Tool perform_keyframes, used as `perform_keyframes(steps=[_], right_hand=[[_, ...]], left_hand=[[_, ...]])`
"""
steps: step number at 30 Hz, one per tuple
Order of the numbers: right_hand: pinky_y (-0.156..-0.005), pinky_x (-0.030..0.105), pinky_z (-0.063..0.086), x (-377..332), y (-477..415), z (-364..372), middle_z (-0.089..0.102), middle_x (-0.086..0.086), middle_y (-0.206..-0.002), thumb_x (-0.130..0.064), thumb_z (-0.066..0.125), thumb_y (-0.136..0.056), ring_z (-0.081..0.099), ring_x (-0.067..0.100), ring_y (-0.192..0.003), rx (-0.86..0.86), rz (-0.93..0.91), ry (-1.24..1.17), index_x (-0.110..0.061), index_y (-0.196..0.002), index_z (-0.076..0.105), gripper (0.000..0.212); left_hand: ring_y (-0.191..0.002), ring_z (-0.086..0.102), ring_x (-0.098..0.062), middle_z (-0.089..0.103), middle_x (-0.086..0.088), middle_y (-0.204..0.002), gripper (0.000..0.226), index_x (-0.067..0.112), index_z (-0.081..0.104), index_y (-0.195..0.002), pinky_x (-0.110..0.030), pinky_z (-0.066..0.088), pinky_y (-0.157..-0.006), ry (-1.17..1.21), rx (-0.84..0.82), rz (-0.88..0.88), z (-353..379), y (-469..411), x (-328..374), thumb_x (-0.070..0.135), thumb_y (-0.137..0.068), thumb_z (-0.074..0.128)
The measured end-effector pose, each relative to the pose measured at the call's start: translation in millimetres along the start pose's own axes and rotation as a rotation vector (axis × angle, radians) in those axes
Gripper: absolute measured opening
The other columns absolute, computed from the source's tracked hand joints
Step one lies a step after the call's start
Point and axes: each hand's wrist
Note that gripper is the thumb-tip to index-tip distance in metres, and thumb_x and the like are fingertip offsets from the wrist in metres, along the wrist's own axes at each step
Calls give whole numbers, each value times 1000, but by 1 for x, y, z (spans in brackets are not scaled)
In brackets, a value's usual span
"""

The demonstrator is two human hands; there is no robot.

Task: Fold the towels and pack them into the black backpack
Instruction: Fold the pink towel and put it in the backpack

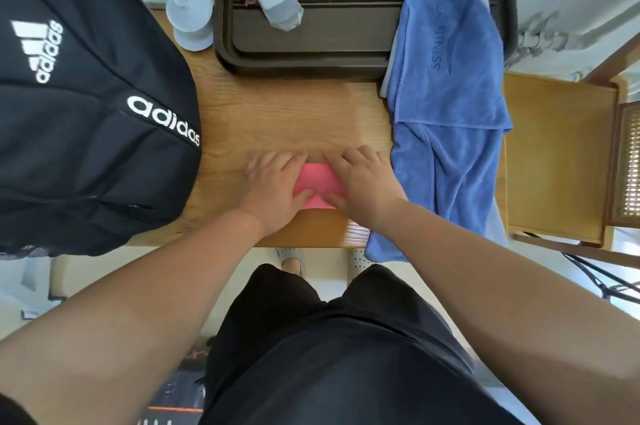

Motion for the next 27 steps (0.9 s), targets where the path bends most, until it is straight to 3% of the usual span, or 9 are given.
perform_keyframes(steps=[4, 6, 8, 12, 15, 18, 21, 25, 27], right_hand=[[-91, 40, 42, 3, 10, -27, 54, 5, -114, -45, 67, -86, 49, 28, -110, -70, -29, 4, -20, -117, 64, 41], [-86, 39, 46, 5, 16, -41, 53, 3, -111, -36, 70, -82, 51, 25, -104, -56, 5, -134, -20, -113, 64, 35], [-79, 37, 50, 8, 21, -60, 55, -1, -107, -31, 72, -79, 55, 22, -97, -84, 38, -263, -22, -109, 62, 33], [-68, 34, 53, 15, 31, -102, 66, -2, -91, -29, 81, -71, 64, 18, -84, -93, 75, -516, -26, -99, 61, 34], [-77, 38, 60, 12, 39, -131, 68, 0, -104, -27, 86, -70, 67, 18, -93, -25, 79, -874, -28, -111, 64, 46], [-81, 47, 62, -3, 45, -154, 69, 11, -115, -21, 82, -81, 71, 27, -98, -6, 73, -1315, -23, -124, 62, 48], [-72, 40, 61, -28, 46, -170, 70, 11, -112, -28, 77, -88, 70, 24, -94, -28, 53, -1435, -19, -121, 64, 37], [-67, 32, 56, -68, 40, -191, 72, 9, -106, -38, 81, -77, 69, 20, -88, -1, 34, -1515, -16, -122, 63, 52], [-70, 34, 57, -90, 35, -205, 72, 11, -108, -33, 80, -77, 70, 23, -91, 63, 6, -1559, -14, -123, 62, 53]], left_hand=[[-108, 52, -29, 51, 1, -102, 49, 17, 68, -113, -39, 38, -90, 65, -71, -79, -25, 10, 28, 53, -80, 70], [-89, 55, -26, 50, 1, -93, 63, 13, 67, -96, -39, 45, -77, 246, -46, -167, -38, 19, 43, 68, -65, 65], [-83, 58, -24, 59, -1, -92, 59, 14, 65, -95, -42, 51, -75, 405, 10, -256, -47, 28, 55, 62, -61, 70], [-83, 64, -19, 67, 5, -90, 30, 21, 66, -99, -39, 57, -73, 552, 110, -348, -68, 46, 71, 28, -74, 82], [-83, 66, -18, 70, 2, -90, 22, 20, 68, -95, -33, 55, -69, 791, 239, -412, -92, 64, 81, 15, -78, 81], [-91, 71, -20, 73, -2, -99, 26, 18, 71, -104, -37, 59, -77, 1041, 344, -433, -118, 82, 86, 13, -80, 83], [-96, 72, -20, 74, 0, -106, 32, 24, 72, -105, -40, 62, -80, 1147, 476, -401, -149, 98, 85, 15, -77, 86], [-98, 73, -31, 74, -9, -109, 34, 16, 70, -109, -55, 60, -84, 1265, 593, -320, -189, 118, 74, 10, -79, 84], [-98, 73, -29, 74, -8, -108, 36, 16, 70, -111, -57, 59, -84, 1261, 635, -278, -208, 126, 64, 10, -79, 84]])
Point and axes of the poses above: each hand's wrist, its own y-axis away from the middle knuckle, its own z-axis out of the palm, x = y × z
